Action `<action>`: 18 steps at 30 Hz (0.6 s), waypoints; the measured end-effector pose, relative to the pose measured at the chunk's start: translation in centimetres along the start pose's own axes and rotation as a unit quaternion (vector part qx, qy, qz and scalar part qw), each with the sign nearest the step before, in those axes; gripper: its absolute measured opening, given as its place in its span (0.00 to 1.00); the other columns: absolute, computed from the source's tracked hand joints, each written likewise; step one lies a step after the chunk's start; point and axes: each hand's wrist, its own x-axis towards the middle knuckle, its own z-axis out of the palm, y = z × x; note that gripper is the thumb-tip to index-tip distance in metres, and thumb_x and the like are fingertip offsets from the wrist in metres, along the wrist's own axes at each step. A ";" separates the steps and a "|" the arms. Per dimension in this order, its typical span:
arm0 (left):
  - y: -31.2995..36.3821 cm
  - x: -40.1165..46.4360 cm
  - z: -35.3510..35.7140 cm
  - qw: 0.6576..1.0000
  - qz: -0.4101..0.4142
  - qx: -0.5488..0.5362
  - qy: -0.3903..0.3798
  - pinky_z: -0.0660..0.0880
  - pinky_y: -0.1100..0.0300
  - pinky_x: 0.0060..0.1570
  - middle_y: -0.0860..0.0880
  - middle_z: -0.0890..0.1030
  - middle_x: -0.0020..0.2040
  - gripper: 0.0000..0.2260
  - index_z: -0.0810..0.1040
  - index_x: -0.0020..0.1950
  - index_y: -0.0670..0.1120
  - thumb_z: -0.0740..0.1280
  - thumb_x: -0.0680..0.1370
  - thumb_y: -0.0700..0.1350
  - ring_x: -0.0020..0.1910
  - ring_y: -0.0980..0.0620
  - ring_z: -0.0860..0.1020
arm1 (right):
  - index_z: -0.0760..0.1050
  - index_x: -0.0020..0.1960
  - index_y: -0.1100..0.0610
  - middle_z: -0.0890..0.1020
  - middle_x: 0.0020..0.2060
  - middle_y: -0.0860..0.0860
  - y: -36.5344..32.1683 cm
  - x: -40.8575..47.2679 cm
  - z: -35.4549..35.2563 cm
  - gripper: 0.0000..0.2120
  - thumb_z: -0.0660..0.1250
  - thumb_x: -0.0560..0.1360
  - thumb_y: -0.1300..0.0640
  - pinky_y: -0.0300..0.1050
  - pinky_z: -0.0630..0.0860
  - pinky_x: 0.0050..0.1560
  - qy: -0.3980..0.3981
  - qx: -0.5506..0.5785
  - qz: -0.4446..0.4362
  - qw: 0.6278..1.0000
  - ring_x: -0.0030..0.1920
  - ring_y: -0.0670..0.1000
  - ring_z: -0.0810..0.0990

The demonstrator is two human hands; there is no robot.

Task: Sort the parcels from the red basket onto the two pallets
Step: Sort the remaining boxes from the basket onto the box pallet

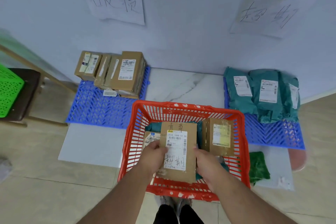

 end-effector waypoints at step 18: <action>5.0 -14.2 -5.6 0.983 0.182 -0.009 0.026 0.84 0.47 0.50 0.53 0.87 0.59 0.15 0.80 0.67 0.55 0.64 0.84 0.40 0.56 0.49 0.86 | 0.83 0.49 0.44 0.88 0.46 0.41 -4.3 -12.6 1.4 0.14 0.61 0.86 0.43 0.58 0.74 0.74 -0.062 0.001 -0.205 0.977 0.56 0.49 0.84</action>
